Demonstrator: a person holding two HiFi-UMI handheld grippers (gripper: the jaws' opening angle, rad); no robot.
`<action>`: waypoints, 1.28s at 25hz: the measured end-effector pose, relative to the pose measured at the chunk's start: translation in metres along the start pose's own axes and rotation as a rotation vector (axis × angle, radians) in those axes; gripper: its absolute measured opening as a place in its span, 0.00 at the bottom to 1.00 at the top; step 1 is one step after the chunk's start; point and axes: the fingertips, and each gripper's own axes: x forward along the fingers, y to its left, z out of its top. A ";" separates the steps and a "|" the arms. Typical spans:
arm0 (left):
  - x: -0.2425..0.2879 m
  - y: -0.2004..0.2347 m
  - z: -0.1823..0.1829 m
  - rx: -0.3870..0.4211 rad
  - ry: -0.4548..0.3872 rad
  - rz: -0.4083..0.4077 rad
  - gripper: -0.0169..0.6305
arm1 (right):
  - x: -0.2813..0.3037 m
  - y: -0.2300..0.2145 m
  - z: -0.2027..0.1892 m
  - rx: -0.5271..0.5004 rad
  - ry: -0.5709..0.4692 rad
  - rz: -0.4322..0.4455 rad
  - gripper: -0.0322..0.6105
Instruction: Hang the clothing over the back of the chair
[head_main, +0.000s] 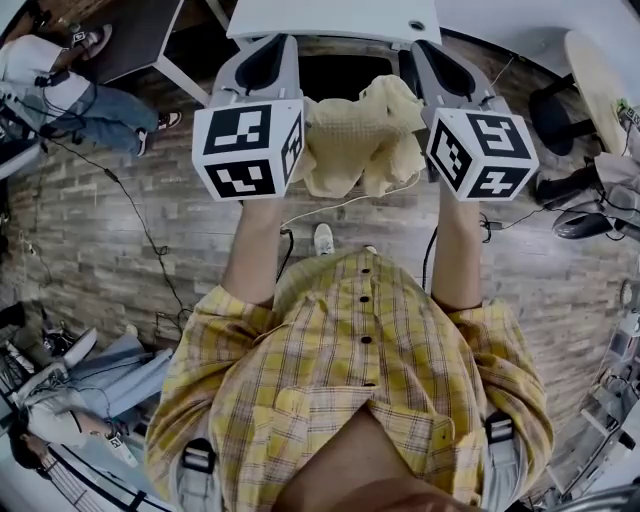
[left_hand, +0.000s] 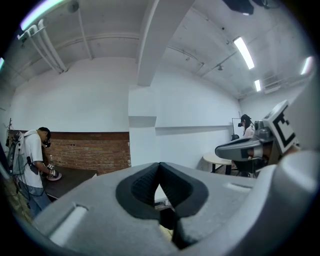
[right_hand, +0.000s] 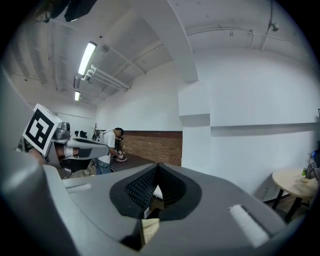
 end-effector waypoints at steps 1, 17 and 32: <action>-0.002 -0.002 0.001 -0.007 -0.006 -0.003 0.03 | -0.002 0.001 0.001 0.000 -0.006 0.002 0.06; -0.047 -0.031 0.012 -0.017 -0.078 0.015 0.03 | -0.041 0.023 0.020 0.028 -0.105 0.034 0.06; -0.075 -0.063 0.017 -0.019 -0.128 0.026 0.03 | -0.072 0.051 0.022 0.035 -0.169 0.073 0.06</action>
